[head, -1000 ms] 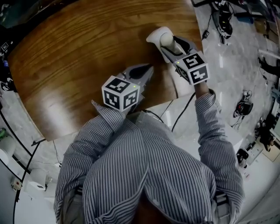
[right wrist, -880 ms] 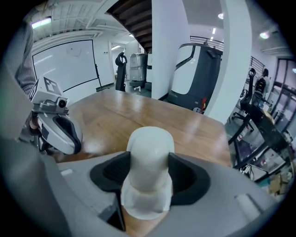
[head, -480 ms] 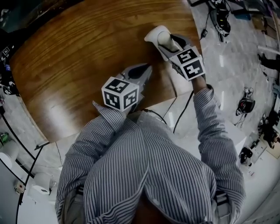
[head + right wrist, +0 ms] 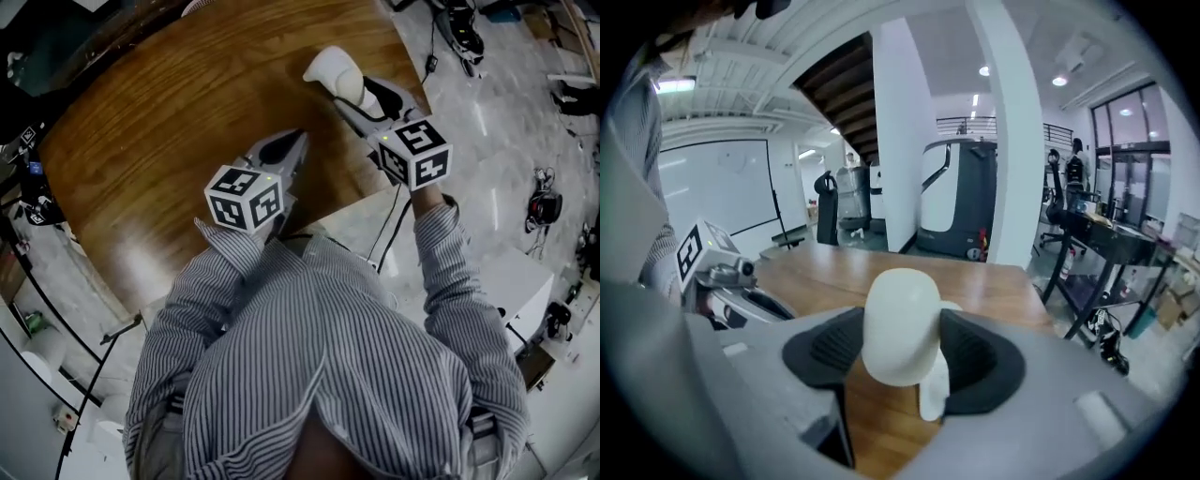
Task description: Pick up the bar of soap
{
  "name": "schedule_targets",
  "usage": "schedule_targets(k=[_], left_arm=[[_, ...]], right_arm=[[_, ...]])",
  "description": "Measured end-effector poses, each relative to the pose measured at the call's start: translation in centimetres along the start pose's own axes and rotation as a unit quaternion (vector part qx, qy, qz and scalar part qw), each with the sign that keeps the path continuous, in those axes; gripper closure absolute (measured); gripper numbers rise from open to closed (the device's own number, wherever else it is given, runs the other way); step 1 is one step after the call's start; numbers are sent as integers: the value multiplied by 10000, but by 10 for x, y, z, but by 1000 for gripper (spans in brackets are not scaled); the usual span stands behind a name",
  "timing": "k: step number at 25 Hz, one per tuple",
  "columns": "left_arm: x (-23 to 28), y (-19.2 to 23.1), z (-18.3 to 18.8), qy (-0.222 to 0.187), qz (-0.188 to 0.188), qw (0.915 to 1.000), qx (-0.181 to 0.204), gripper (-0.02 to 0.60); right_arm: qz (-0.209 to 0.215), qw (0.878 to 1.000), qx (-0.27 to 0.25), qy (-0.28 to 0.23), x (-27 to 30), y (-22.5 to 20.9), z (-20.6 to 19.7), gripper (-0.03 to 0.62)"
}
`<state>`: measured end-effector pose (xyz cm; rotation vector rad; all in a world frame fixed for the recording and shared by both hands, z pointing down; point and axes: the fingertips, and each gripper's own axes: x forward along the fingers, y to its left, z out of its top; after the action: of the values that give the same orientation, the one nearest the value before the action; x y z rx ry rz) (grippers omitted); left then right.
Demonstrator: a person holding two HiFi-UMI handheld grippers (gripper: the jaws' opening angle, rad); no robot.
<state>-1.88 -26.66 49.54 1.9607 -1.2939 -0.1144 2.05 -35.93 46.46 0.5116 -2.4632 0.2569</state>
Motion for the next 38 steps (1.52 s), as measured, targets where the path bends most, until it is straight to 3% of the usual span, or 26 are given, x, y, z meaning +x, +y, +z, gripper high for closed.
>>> schedule_targets(k=[4,9,13,18,22,38], left_arm=[[-9,-10,9,31,-58,9989,457,578],[-17,-43,28,-160,-196,9925,1194,578],[-17,-67,41,-393,-428,9905,1247,578],[-18,-85,29,-247,-569,9902,1247,578],[-19,-94,29,-292,-678,9890,1282,578],[-28,-102,13,-61,-693,9899,1232,578]], right_arm=[[-130,9944,342,-987,-44,21,20,344],[-190,9767,905,-1938,-96,41,22,344],[-335,9587,1615,-2318,-118,47,8,344],[-464,9271,2209,-2994,-134,59,4,344],[-490,9180,2492,-3047,-137,65,-6,344],[-758,9165,2439,-3080,-147,75,-16,344]])
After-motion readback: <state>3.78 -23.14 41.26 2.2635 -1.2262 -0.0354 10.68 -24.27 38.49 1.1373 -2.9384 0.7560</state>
